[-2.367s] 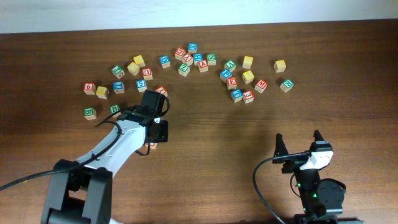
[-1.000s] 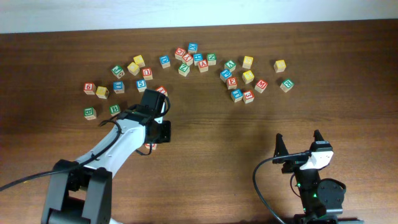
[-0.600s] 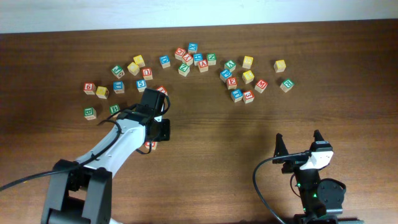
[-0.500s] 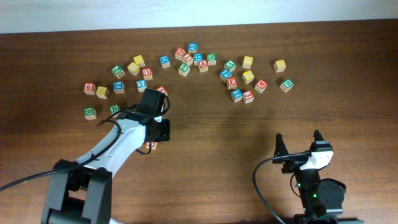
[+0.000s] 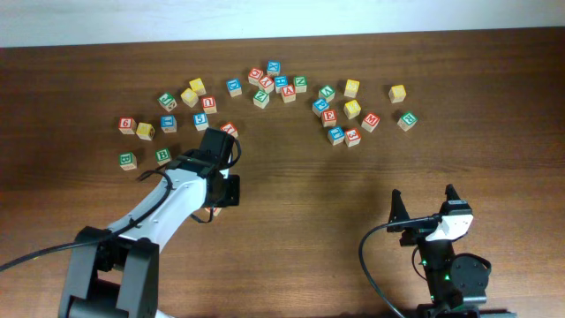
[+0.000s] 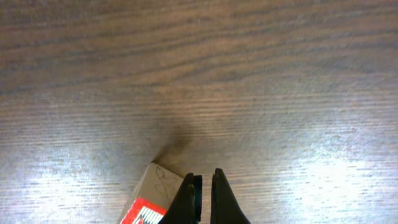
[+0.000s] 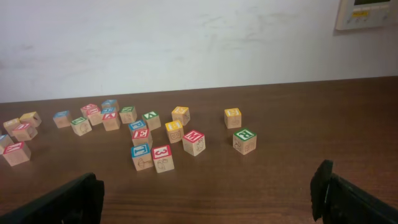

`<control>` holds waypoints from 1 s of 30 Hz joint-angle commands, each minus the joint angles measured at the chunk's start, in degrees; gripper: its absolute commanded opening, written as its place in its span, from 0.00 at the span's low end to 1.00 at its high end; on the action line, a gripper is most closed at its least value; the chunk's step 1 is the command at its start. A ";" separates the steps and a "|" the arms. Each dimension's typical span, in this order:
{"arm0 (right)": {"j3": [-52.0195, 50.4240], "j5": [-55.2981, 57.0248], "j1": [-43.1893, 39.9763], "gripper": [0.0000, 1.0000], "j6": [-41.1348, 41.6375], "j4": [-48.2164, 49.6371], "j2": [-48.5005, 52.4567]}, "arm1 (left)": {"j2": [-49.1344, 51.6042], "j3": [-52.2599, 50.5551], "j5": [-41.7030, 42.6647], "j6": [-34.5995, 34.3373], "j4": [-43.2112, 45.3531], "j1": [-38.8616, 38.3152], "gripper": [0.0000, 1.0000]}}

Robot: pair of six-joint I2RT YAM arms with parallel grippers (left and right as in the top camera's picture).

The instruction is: Spell out ICRA

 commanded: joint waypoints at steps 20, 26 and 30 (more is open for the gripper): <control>-0.28 0.11 -0.37 0.98 0.20 -0.35 -0.31 | -0.66 1.01 0.07 -0.35 -2.91 -0.02 0.03; -0.28 0.11 -0.37 0.98 0.20 -0.35 -0.31 | -0.66 1.01 0.07 -0.35 -3.26 -0.02 0.03; -0.28 0.11 -0.37 0.98 0.20 -0.35 -0.31 | -0.66 1.01 0.02 -0.35 -4.63 -0.02 0.03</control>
